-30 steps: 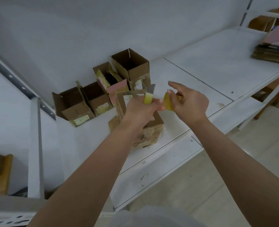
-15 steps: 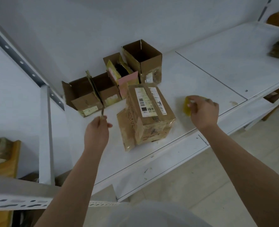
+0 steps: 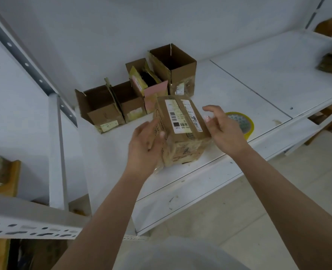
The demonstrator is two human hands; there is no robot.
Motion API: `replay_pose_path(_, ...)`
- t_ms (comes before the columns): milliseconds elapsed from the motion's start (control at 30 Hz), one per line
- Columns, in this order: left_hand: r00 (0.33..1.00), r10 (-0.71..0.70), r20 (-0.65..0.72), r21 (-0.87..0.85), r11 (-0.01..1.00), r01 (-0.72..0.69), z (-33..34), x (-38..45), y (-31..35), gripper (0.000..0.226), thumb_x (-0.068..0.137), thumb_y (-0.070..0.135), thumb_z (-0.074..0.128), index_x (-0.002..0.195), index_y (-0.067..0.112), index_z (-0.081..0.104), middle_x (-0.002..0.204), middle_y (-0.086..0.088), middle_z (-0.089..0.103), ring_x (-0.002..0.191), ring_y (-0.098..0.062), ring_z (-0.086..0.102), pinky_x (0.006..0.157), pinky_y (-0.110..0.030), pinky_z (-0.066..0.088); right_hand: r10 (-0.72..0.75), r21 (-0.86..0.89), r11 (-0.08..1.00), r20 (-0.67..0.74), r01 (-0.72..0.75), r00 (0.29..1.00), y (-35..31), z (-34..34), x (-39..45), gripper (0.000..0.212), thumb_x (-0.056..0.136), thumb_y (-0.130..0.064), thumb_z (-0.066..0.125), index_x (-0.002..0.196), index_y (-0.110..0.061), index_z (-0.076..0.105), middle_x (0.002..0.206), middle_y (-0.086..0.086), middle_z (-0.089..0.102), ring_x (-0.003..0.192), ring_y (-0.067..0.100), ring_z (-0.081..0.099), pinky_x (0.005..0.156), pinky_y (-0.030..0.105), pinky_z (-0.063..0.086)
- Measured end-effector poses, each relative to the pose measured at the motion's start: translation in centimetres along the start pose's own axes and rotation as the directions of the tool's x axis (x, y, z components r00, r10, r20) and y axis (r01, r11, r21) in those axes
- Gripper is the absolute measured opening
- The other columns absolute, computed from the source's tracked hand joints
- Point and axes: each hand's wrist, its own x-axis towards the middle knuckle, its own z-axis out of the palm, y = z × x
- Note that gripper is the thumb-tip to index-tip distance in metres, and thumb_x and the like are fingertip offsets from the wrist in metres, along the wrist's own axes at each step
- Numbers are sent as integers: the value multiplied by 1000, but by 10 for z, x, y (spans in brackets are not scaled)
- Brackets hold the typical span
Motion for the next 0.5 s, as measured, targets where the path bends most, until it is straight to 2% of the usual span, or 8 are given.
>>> replay_pose_path(67,992,89,91,-60,995,-83,6,1,9,34,97,27,57,129,39,58,133,39,38,129,-8,46,107,-32,44,-50,-61,997,66,54,997,-9,4,-6,34,101,-39,42,127,-25,59,89,6,65,84,21,62,74,34,48)
replay_pose_path(100,987,112,115,-30,994,-110,8,2,9,30,96,25,59,124,33,63,136,39,38,126,-7,49,105,-31,46,-67,-78,994,83,73,994,-13,7,-9,36,99,-42,44,125,-26,62,93,8,64,87,23,62,76,34,48)
replay_pose_path(200,994,55,99,7,998,-56,7,2,-4,31,86,23,71,116,15,71,149,11,42,122,-9,55,98,-20,49,-81,-50,995,114,88,990,-24,13,-19,58,86,-62,44,126,-26,65,95,6,58,84,21,63,79,39,53)
replay_pose_path(267,996,39,74,-20,999,-38,3,1,-14,37,79,21,78,114,13,72,147,10,44,120,-8,57,92,-13,50,-82,-55,994,124,89,989,-27,16,-22,69,76,-69,47,126,-25,65,94,5,56,84,20,61,77,41,54)
replay_pose_path(333,997,44,65,-30,999,-42,3,0,-21,39,76,18,81,113,16,73,150,6,43,123,-7,54,95,-20,51,-94,-88,991,115,105,989,-27,18,-22,68,72,-64,58,124,-22,67,92,6,56,83,23,60,74,42,54)
replay_pose_path(400,997,54,55,-57,997,-50,4,0,-25,39,74,15,82,112,20,73,152,3,41,121,11,49,95,-14,48,-111,-119,985,113,124,987,-26,19,-22,63,70,-53,69,123,-19,68,90,10,56,82,27,60,71,44,54)
replay_pose_path(467,995,85,58,-34,996,-83,6,-1,-27,42,74,13,82,113,21,72,152,2,39,106,35,37,92,-4,41,-145,-143,976,126,163,981,-24,19,-24,63,67,-44,77,121,-15,68,88,13,58,80,30,60,69,47,54)
replay_pose_path(500,992,110,61,-8,994,-109,7,-2,-29,43,73,14,82,115,20,71,152,1,38,102,40,32,92,-1,38,-167,-159,969,134,187,977,-23,18,-24,64,65,-42,79,121,-14,68,87,14,58,79,31,60,67,48,54)
